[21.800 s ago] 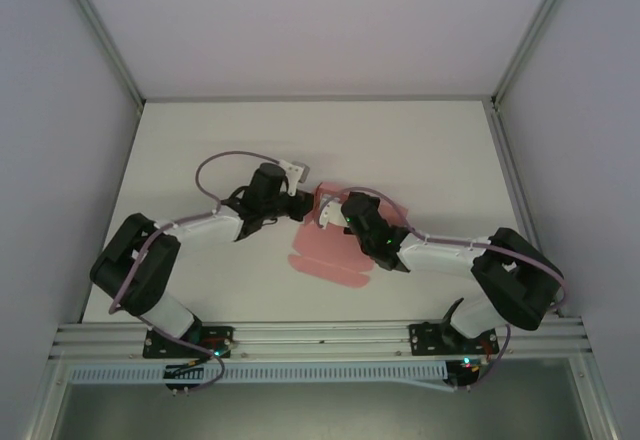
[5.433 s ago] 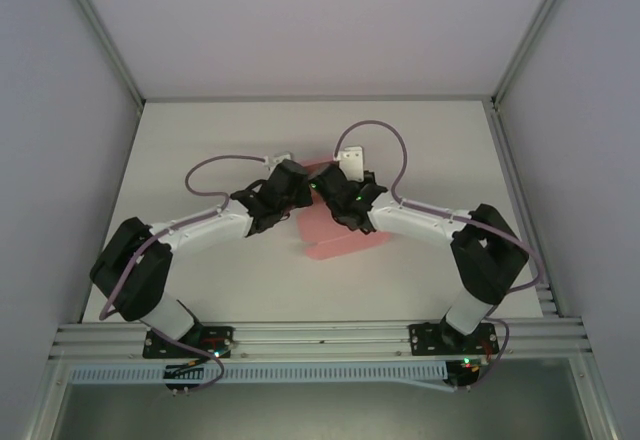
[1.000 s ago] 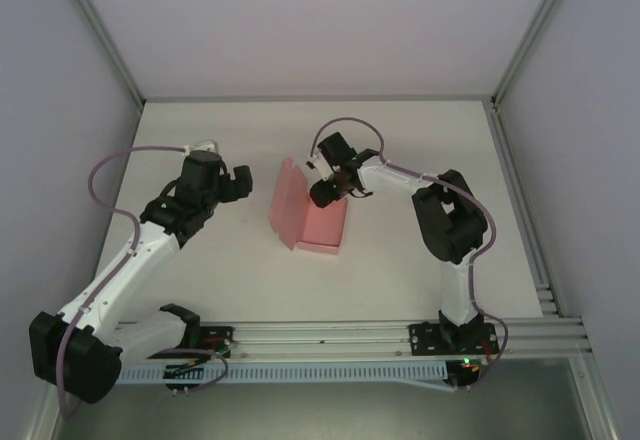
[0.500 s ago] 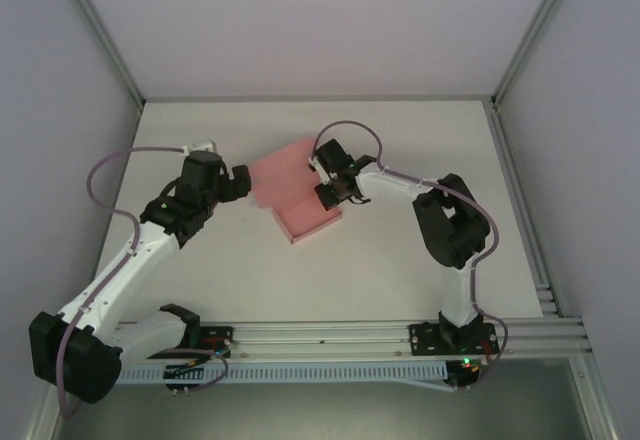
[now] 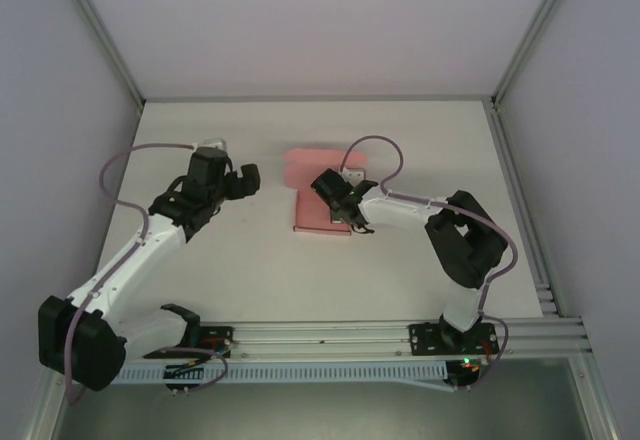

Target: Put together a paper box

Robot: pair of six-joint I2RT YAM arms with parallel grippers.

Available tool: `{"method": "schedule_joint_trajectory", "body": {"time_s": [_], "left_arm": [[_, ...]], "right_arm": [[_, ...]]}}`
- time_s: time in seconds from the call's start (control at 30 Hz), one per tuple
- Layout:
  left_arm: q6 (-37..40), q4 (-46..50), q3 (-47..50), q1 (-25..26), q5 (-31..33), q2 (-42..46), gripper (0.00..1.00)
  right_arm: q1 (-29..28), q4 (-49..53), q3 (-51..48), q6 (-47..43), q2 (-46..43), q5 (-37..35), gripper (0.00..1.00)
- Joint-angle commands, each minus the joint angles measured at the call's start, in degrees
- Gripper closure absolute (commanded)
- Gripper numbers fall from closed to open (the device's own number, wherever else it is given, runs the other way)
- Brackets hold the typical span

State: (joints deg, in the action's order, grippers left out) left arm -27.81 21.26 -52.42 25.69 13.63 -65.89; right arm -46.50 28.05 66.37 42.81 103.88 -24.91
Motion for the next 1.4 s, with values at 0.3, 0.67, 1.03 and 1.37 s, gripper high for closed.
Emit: {"method": "schedule_joint_trajectory", "body": {"time_s": [0.3, 0.67, 1.03, 1.37], "left_arm": [[10.55, -9.16, -0.33, -0.31, -13.89, -3.53, 0.0], [23.7, -9.15, -10.48, -0.56, -27.11, -16.75, 0.0], [38.73, -1.54, -23.73, -2.65, -35.24, -33.43, 0.12], [43.85, 3.09, -30.42, -2.74, -38.47, -39.49, 0.45]], "right_arm": [[-0.35, -2.13, -1.51, -2.82, -6.79, -1.88, 0.45], [13.37, -18.31, -8.03, -33.23, -19.54, 22.62, 0.0], [22.71, -4.07, 6.41, -50.31, -7.01, 37.78, 0.22], [23.08, -2.57, 8.54, -51.19, -4.39, 37.2, 0.58]]}}
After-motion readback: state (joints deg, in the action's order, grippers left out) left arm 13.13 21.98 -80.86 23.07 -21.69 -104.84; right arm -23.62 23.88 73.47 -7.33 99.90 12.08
